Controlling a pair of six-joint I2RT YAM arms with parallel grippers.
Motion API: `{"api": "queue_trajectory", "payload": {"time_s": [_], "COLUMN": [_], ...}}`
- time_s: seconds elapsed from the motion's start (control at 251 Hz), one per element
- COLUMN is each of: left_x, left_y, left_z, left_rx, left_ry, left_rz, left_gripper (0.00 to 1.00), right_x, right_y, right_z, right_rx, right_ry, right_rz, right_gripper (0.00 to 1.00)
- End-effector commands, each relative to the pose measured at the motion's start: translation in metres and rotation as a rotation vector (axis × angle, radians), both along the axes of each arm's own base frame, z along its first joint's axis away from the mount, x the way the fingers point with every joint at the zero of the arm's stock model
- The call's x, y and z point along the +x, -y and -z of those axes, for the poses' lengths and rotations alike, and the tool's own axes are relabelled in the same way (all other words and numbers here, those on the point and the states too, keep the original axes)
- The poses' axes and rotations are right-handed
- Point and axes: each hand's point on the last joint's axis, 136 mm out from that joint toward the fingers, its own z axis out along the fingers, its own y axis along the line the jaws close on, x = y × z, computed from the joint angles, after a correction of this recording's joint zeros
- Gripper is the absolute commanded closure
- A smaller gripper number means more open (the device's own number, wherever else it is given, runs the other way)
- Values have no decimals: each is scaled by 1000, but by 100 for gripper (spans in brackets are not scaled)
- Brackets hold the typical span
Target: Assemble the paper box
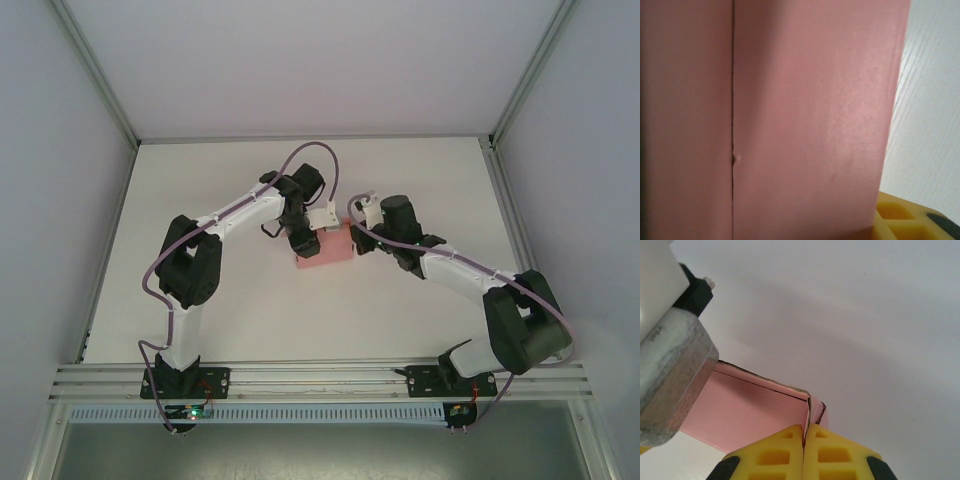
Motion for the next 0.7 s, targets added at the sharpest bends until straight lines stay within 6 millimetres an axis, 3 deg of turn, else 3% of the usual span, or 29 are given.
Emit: {"api": "queue_trajectory", "payload": {"time_s": [0.0, 0.1, 0.235, 0.403, 0.551, 0.694], "left_x": [19, 21, 21, 22, 24, 16], "left_y": [21, 20, 20, 21, 3, -33], "left_z": [-15, -19, -33, -67, -85, -91], "left_rx": [-91, -89, -94, -149, -113, -20], "left_ry": [67, 72, 74, 121, 188, 231], "left_rz": [-42, -60, -89, -138, -236, -395], "left_gripper": [48, 42, 34, 0, 0, 0], "right_x": [-32, -32, -26, -24, -22, -18], "right_y": [-8, -3, 2, 5, 3, 1], "right_z": [42, 49, 32, 21, 23, 27], "right_rx": [-108, -122, -127, -153, -160, -172], "right_ry": [-40, -22, 31, 52, 25, -17], "right_rz": [-71, -37, -7, 25, 45, 74], "right_gripper": [100, 100, 100, 100, 100, 100]}}
